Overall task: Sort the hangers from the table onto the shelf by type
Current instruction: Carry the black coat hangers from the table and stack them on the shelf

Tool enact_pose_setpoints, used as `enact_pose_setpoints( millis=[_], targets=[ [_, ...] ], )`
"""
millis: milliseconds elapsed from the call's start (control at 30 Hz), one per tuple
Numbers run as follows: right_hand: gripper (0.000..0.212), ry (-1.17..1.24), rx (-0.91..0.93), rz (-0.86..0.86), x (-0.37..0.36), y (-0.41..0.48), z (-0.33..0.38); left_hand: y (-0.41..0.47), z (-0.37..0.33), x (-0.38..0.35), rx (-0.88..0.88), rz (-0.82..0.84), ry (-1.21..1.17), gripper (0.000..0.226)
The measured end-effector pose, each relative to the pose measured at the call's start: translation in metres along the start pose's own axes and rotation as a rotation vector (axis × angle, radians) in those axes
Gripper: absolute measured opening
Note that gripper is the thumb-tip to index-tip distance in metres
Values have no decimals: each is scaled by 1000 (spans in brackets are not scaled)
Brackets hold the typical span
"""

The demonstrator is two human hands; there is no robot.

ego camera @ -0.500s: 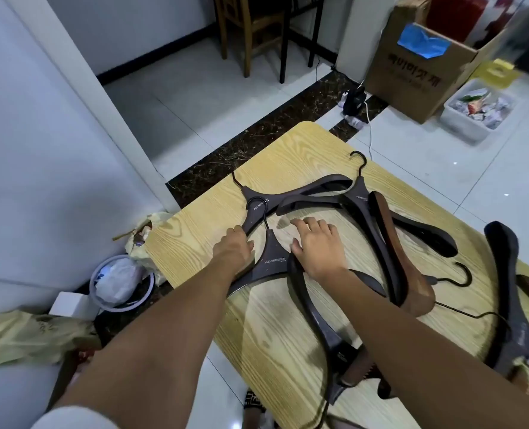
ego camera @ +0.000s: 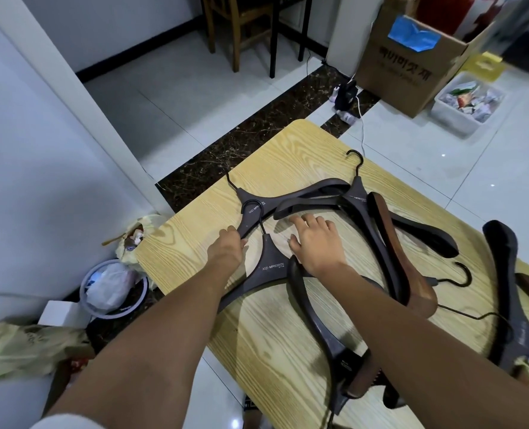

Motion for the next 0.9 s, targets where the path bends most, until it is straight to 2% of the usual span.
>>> enact_pose_setpoints(
  millis=[233, 400, 533, 900],
  targets=[
    [40, 14, -12, 38, 2, -4, -6, 2, 17, 22, -1, -117, 68, 36],
    [42, 6, -3, 203, -10, -16, -25, 3, 29, 36, -11, -187, 127, 36],
    [52, -59, 22, 313, -18, -22, -35, 2, 29, 37, -24, -219, 114, 36],
    [46, -82, 73, 365, -30, -8, -29, 3, 31, 36, -42, -248, 124, 35]
  ],
)
Point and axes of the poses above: each hand's wrist, its own y-axis towards the middle knuckle, its own x-axis out of the back of the hand, z = x × y, the point moved 4 cm from there along y, towards the middle knuckle, and after that the axes turned 5 degrees about -z, right-handed, at the moved point
